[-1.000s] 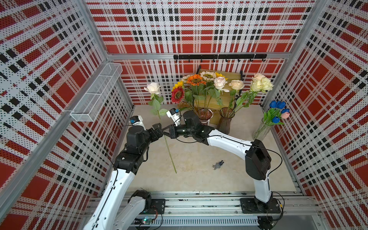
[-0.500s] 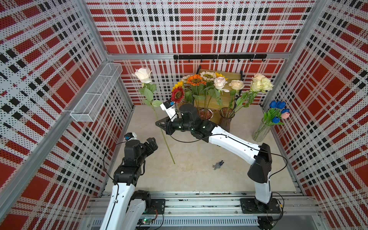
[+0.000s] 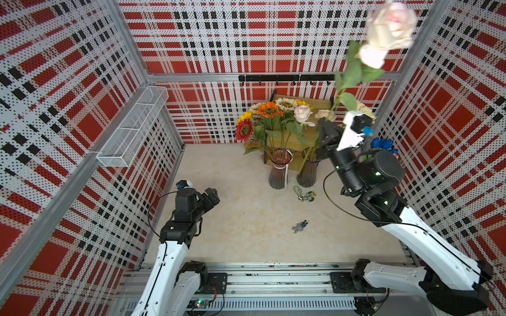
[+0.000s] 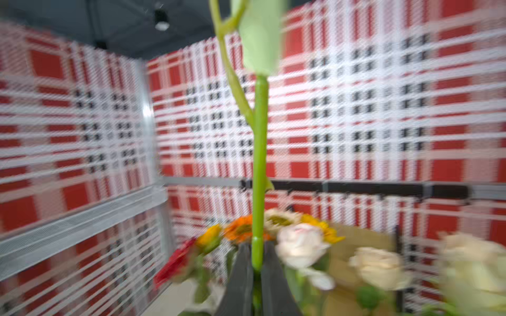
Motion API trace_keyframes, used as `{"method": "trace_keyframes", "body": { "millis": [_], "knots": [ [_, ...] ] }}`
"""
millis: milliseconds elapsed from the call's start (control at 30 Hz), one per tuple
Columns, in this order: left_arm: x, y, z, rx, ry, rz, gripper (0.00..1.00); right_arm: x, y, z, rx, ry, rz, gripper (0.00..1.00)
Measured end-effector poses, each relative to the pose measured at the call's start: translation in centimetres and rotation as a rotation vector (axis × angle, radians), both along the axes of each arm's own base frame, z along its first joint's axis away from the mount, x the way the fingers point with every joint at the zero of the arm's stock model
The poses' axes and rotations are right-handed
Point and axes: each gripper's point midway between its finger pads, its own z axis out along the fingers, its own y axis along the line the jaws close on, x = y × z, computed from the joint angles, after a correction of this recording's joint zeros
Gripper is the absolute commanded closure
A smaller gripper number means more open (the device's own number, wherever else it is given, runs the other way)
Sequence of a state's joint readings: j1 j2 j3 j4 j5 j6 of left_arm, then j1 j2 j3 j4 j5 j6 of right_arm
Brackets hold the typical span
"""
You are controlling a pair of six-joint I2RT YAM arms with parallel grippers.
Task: Arrange the flowers in different vases according to their variety
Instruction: Insert the flower into the vase.
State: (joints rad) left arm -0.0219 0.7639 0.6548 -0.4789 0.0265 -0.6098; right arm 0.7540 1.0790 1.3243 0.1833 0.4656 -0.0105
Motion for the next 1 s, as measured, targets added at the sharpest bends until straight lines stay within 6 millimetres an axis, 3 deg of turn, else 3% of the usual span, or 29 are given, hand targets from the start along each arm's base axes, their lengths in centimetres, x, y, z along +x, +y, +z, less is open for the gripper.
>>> {"method": "trace_keyframes", "body": {
  "millis": [67,133,233,433,800,1000],
  "knots": [
    [0.1,0.0,0.0,-0.001,0.0,-0.002,0.07,0.9,-2.6,-1.0,0.02,-0.009,-0.088,1.0],
    [0.2,-0.1,-0.2,-0.002,0.004,-0.004,0.07,2.0,-3.9,-1.8,0.024,-0.015,-0.143,1.0],
    [0.4,-0.1,-0.4,-0.002,0.011,-0.004,0.07,4.7,-4.3,-3.8,-0.003,0.007,-0.195,1.0],
    [0.5,-0.1,-0.5,-0.003,0.017,-0.004,0.07,8.2,-3.3,-5.9,-0.071,0.016,-0.233,1.0],
    [0.7,-0.1,-0.1,-0.003,0.008,-0.006,0.08,11.5,-0.3,-6.8,-0.171,-0.042,-0.22,1.0],
    [1.0,-0.1,-0.3,-0.003,0.019,-0.006,0.08,12.9,0.9,-6.4,-0.231,-0.078,-0.231,1.0]
  ]
}}
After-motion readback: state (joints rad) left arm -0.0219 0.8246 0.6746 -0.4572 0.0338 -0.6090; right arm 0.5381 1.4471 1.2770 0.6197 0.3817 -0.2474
